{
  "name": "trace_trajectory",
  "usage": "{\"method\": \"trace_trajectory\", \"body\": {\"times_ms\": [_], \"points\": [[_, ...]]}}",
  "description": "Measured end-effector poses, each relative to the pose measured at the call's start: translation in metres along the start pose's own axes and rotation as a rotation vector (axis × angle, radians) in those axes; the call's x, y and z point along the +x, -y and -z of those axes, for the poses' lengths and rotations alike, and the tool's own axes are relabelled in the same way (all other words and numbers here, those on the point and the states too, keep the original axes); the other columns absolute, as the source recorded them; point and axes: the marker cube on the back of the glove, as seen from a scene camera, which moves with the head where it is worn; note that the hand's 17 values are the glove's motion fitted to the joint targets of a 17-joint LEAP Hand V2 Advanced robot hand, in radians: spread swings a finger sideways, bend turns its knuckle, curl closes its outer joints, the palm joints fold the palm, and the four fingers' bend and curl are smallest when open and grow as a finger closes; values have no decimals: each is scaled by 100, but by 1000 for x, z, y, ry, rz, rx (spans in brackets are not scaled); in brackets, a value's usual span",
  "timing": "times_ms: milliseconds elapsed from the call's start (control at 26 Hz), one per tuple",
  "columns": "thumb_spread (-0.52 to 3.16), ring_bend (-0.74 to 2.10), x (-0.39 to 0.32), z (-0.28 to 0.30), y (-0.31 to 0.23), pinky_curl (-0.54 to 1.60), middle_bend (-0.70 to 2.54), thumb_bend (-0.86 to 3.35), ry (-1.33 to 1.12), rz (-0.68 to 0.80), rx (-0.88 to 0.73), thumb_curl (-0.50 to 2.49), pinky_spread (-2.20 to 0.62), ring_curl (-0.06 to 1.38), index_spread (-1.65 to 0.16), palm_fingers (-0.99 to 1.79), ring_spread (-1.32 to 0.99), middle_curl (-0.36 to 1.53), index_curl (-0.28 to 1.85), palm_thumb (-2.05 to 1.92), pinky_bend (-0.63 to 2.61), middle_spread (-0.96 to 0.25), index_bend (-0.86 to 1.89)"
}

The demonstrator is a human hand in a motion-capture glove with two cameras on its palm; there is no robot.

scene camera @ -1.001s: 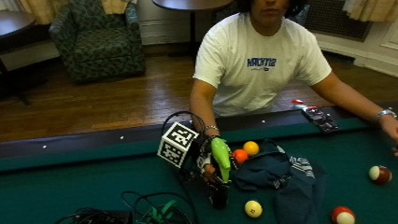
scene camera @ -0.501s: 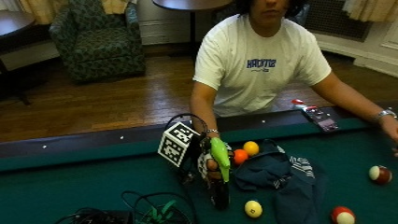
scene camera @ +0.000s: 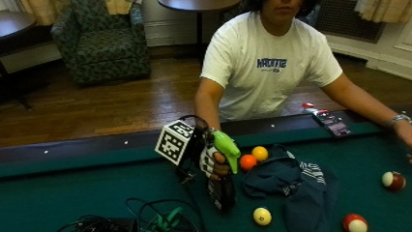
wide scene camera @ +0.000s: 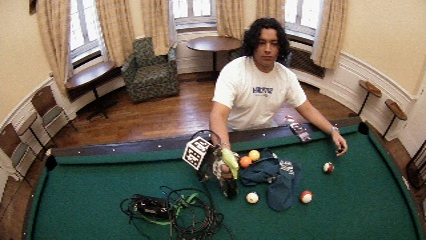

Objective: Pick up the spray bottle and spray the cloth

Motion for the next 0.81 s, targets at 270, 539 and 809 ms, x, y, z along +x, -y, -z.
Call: {"method": "trace_trajectory", "body": {"times_ms": [270,539,809], "points": [[18,69,-75,38,26,40,63,-3,-82,175,-225,65,-33,49,-26,144,-22,57,50,95,36,-20,43],[13,71,-120,50,45,41,66,-2,-304,293,-489,68,-33,49,-26,142,-22,58,52,95,39,-19,44],[9,72,-143,23,36,41,67,-3,-761,379,-833,70,-33,49,-25,141,-22,58,53,96,40,-20,44]]}}
